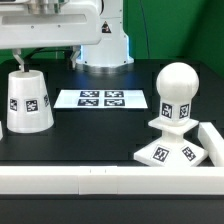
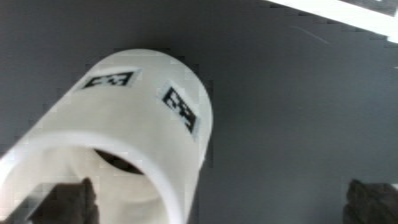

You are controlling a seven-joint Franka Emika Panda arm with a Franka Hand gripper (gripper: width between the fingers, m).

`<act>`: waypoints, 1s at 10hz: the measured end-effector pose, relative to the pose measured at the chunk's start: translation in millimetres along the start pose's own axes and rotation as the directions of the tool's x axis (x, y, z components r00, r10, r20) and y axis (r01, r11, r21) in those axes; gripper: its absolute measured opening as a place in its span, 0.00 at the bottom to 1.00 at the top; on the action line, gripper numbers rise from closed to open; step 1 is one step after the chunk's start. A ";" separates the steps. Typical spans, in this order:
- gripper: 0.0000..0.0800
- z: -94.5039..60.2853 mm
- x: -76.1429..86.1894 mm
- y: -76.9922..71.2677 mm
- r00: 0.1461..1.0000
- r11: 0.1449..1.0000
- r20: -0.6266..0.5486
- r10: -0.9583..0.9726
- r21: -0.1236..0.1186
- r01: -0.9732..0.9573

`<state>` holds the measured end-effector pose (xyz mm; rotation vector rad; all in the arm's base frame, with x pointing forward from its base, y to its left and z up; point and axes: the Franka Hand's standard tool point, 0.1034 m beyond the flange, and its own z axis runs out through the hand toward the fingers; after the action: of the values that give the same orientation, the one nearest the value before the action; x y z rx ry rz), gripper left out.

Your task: Assemble lamp

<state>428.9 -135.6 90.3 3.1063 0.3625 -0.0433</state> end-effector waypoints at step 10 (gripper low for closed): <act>0.14 17.1 -6.2 -0.3 1.000 1.000 0.024 -0.007 0.000 0.007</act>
Offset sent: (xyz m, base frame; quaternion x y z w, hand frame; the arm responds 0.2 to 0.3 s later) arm 0.0026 -0.0057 -0.0083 0.0018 0.0107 -0.0036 0.9999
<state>422.3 -137.0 73.3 3.1021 0.3721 -0.0805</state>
